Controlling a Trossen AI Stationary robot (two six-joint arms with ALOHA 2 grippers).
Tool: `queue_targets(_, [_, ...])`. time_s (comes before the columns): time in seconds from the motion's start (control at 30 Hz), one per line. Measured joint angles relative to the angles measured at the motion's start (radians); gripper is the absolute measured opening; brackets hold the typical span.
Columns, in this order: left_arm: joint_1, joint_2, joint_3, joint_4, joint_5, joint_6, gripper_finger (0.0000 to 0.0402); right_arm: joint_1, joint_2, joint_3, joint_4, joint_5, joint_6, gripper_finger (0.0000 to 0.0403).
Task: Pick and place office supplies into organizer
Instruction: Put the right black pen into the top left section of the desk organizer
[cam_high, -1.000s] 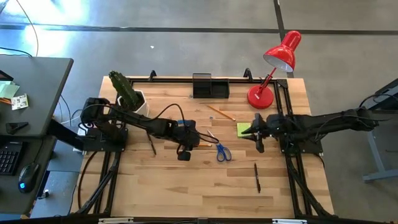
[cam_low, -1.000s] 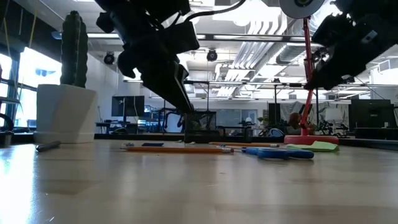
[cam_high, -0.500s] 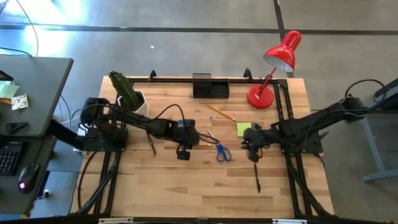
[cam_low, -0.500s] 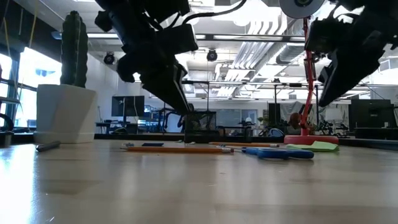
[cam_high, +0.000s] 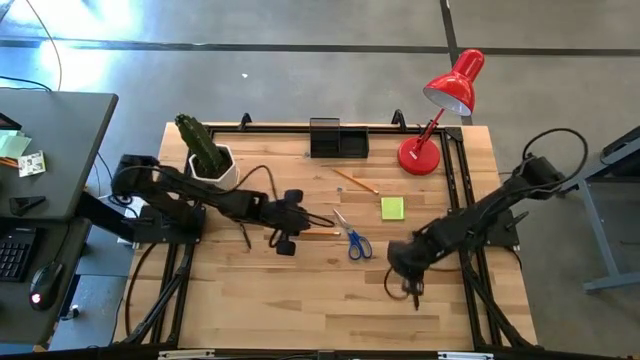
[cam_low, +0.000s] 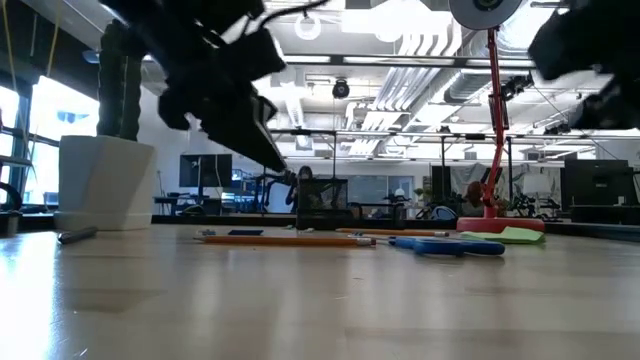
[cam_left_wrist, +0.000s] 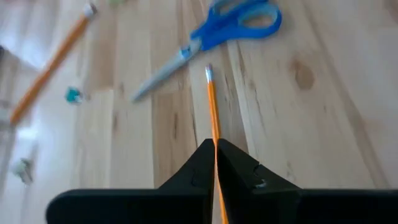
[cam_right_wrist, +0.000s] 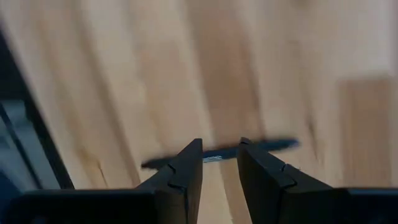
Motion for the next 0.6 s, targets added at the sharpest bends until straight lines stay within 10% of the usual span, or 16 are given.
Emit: queue_targets(0.6, [-0.123,-0.142,-0.165,0.249,0.018,-0.105,0.0012,0.100,0.336,0.269,-0.310,0.094,-0.834,0.0097])
